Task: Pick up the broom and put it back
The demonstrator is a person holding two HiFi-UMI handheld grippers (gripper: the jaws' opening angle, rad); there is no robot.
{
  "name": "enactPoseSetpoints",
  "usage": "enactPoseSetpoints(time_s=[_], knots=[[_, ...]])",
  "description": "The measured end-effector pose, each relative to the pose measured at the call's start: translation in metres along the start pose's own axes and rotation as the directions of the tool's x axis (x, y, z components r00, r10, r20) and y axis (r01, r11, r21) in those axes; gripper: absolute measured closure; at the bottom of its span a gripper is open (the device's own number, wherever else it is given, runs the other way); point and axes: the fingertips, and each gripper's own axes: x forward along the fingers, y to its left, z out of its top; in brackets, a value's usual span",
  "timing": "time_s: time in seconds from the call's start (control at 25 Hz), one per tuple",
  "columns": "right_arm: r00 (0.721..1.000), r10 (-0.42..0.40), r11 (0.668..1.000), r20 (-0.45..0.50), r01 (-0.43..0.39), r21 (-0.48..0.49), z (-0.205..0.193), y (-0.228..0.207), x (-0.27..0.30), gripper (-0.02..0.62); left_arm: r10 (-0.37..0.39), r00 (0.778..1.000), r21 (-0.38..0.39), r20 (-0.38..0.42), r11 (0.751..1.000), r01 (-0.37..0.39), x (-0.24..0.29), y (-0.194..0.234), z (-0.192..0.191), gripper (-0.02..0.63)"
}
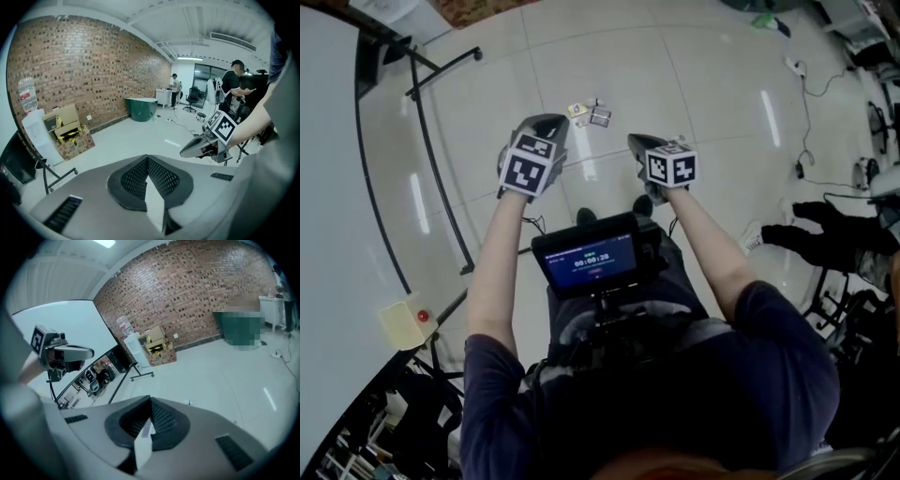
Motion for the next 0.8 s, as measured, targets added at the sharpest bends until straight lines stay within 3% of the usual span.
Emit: enactPoseSetpoints(time_s=[0.16,0.36,0.56,0.72,0.8], knots=[[0.997,0.042,0.989,0.065,-0.032,-0.148,0.05,0.03,-0.027,0.591,0.035,0.995,0.043,0.089,0.998,-0.039,-0.042,0.001,0.034,0.606],[0.992,0.069,0.908,0.11,-0.017,-0.418,0.104,0.076,-0.065,0.59,0.085,0.973,0.125,0.216,0.986,-0.113,-0.11,-0.007,0.07,0.606],[0.965,0.169,0.868,0.202,-0.049,-0.495,0.153,0.123,-0.113,0.591,0.11,0.944,0.103,0.312,0.983,-0.149,-0.151,-0.026,0.091,0.606],[0.927,0.278,0.852,0.253,-0.116,-0.511,0.143,0.126,-0.17,0.59,0.077,0.926,0.02,0.37,0.996,-0.091,-0.156,-0.093,0.104,0.606],[0.915,0.304,0.849,0.265,-0.133,-0.512,0.14,0.131,-0.182,0.59,0.086,0.922,0.019,0.378,0.995,-0.101,-0.162,-0.104,0.111,0.606]])
